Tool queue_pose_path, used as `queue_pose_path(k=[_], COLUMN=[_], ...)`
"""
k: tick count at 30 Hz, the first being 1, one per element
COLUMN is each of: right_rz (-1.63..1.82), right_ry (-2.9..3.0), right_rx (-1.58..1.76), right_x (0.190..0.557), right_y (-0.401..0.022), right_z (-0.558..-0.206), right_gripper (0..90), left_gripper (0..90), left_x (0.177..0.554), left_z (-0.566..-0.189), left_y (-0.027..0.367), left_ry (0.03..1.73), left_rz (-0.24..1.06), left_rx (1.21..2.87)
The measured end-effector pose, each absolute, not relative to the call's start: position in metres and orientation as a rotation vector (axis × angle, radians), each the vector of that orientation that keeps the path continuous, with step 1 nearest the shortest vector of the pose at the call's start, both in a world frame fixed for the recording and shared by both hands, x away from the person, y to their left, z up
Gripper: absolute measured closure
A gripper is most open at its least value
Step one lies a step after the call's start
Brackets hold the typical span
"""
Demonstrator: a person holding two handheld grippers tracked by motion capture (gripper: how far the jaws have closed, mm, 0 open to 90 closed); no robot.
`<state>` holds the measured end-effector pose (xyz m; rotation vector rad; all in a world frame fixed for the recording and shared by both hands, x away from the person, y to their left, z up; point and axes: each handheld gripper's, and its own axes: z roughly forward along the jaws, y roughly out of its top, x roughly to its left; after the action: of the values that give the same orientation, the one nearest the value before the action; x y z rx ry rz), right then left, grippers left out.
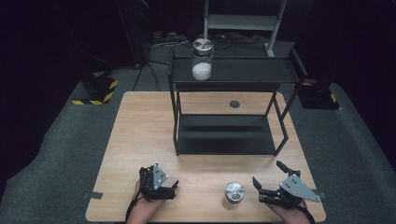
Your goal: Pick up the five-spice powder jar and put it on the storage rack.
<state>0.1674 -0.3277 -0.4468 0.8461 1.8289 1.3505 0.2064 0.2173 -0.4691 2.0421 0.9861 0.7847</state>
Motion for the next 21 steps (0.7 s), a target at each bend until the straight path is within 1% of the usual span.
queue_pose_path(k=[8,21], right_rz=[1.437,1.51], right_ry=[1.833,1.892], right_rx=[0.817,0.722], right_x=[0.162,0.155], right_y=[-0.329,-0.315], right_z=[-0.444,-0.442], right_gripper=[0.0,0.0], left_gripper=[0.8,0.8], left_x=[0.207,0.207], left_z=[-0.469,-0.469], left_y=[0.218,0.219], left_ry=[0.987,0.983], left_rz=[0.782,0.781], left_rx=[2.04,2.041])
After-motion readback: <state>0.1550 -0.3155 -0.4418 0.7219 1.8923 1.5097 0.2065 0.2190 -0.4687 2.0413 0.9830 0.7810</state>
